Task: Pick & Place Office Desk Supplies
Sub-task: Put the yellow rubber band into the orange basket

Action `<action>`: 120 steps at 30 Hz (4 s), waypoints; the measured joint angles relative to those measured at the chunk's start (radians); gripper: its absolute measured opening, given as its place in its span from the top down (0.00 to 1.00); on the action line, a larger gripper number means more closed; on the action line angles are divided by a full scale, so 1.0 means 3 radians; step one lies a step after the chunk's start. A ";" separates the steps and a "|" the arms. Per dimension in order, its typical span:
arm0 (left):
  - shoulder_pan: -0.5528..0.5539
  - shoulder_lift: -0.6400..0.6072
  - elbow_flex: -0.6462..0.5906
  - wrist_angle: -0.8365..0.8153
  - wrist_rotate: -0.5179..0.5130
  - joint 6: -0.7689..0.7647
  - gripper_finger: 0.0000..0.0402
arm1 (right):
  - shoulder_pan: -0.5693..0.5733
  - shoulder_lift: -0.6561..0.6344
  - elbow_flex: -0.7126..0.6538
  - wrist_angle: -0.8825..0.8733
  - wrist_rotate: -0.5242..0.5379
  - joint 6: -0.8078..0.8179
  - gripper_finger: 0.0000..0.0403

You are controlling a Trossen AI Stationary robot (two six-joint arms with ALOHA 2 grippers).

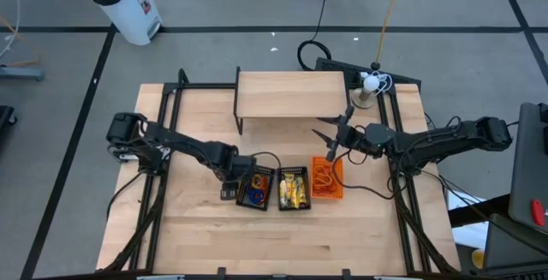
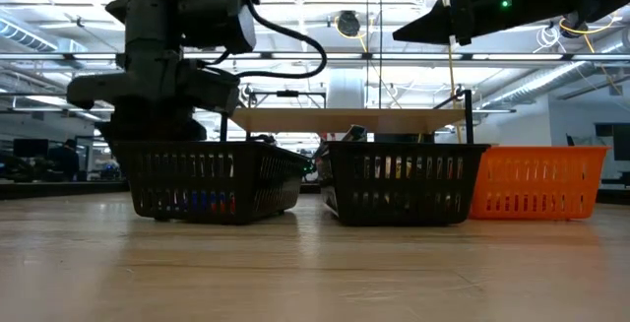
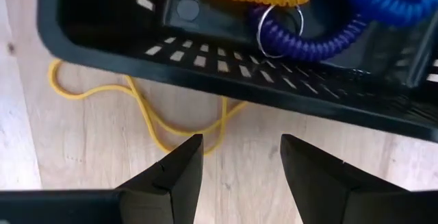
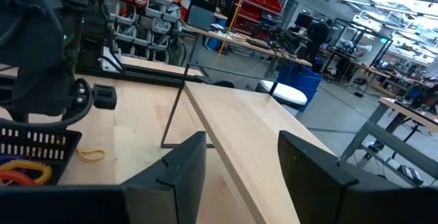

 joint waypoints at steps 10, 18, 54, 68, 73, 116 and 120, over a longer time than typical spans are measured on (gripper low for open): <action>-0.0007 0.0034 0.0000 0.0070 -0.0190 0.0065 0.53 | 0.0000 0.0000 0.0000 -0.0003 -0.0001 0.0023 0.58; -0.0007 0.0034 0.0000 0.0075 -0.0204 0.0095 0.90 | 0.0000 0.0000 0.0000 0.0000 -0.0001 0.0024 0.58; 0.0064 -0.0262 0.0257 -0.0582 -0.0363 0.0014 0.74 | 0.0075 -0.0001 0.0001 -0.0061 -0.0092 0.0122 0.58; 0.0063 -0.0227 0.0156 -0.0368 -0.0366 0.0007 0.47 | 0.0075 -0.0001 0.0001 -0.0060 -0.0212 0.0125 0.58; 0.0063 -0.0230 0.0062 -0.0282 -0.0334 0.0006 0.47 | 0.0075 -0.0001 0.0001 -0.0051 -0.0262 0.0142 0.58; 0.0050 0.0132 -0.0041 0.0190 -0.0261 0.0089 0.72 | 0.0075 0.0000 0.0004 -0.0048 -0.0254 0.0287 0.58; 0.0051 0.0133 -0.0039 0.0220 -0.0303 0.0086 0.93 | 0.0075 0.0000 0.0004 -0.0048 -0.0254 0.0289 0.58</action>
